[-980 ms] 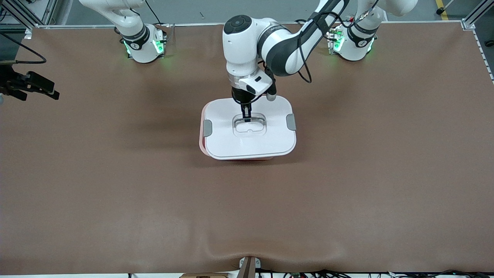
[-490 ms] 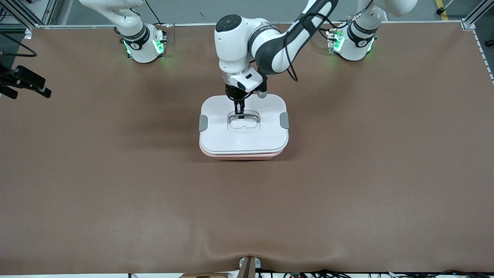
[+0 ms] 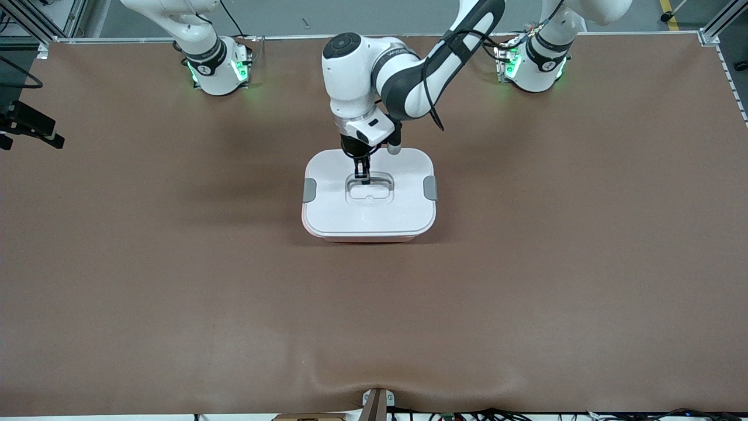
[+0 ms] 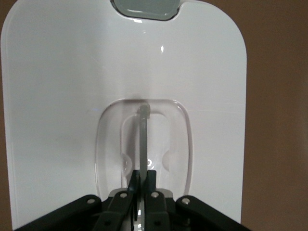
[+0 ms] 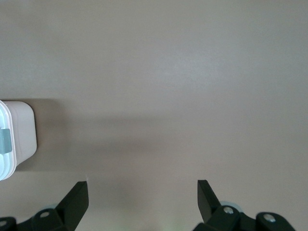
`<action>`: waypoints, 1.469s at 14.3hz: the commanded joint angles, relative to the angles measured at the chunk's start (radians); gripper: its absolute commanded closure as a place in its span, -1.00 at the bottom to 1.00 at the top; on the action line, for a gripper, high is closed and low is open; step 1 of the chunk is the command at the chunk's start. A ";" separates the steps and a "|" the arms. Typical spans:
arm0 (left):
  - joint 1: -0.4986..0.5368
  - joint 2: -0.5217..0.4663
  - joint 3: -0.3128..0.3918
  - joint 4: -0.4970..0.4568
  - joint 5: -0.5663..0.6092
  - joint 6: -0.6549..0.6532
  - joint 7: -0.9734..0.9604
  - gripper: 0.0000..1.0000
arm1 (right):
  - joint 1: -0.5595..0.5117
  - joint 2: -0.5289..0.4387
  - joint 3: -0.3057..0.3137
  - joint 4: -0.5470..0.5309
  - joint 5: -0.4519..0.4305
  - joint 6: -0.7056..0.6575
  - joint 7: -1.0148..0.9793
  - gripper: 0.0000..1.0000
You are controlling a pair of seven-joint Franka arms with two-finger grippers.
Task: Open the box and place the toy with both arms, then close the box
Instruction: 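Lower the lid onto the box with the left gripper and press it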
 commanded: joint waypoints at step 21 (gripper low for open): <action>-0.024 0.057 0.003 0.008 0.052 0.023 -0.164 1.00 | -0.016 0.005 0.017 -0.008 -0.049 -0.018 -0.001 -1.00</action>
